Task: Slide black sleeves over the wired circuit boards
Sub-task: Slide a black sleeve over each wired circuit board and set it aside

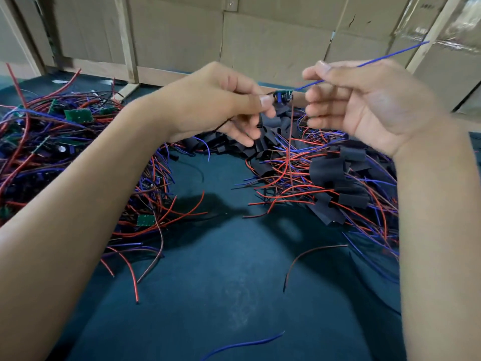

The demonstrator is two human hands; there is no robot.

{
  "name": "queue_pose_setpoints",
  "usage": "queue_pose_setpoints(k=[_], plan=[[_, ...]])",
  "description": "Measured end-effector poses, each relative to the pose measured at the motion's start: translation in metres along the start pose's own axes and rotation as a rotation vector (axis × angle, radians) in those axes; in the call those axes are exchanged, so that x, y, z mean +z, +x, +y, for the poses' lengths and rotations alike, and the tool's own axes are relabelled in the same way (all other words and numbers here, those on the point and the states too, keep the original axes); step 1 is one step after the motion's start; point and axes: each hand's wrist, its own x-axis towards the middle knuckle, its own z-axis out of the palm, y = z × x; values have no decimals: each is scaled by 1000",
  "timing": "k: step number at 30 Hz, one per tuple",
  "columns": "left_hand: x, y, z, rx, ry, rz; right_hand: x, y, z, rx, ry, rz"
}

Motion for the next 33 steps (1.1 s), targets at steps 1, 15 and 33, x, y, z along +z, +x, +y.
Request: queue_pose_setpoints(k=[1, 15, 33], plan=[[-1, 0, 0, -1, -12, 7, -2, -1, -1, 41, 31, 40], [-11, -5, 8, 185, 43, 149, 11, -4, -15, -434, -132, 462], [-30, 7, -50, -84, 660, 408, 13, -1, 8, 31, -344, -128]])
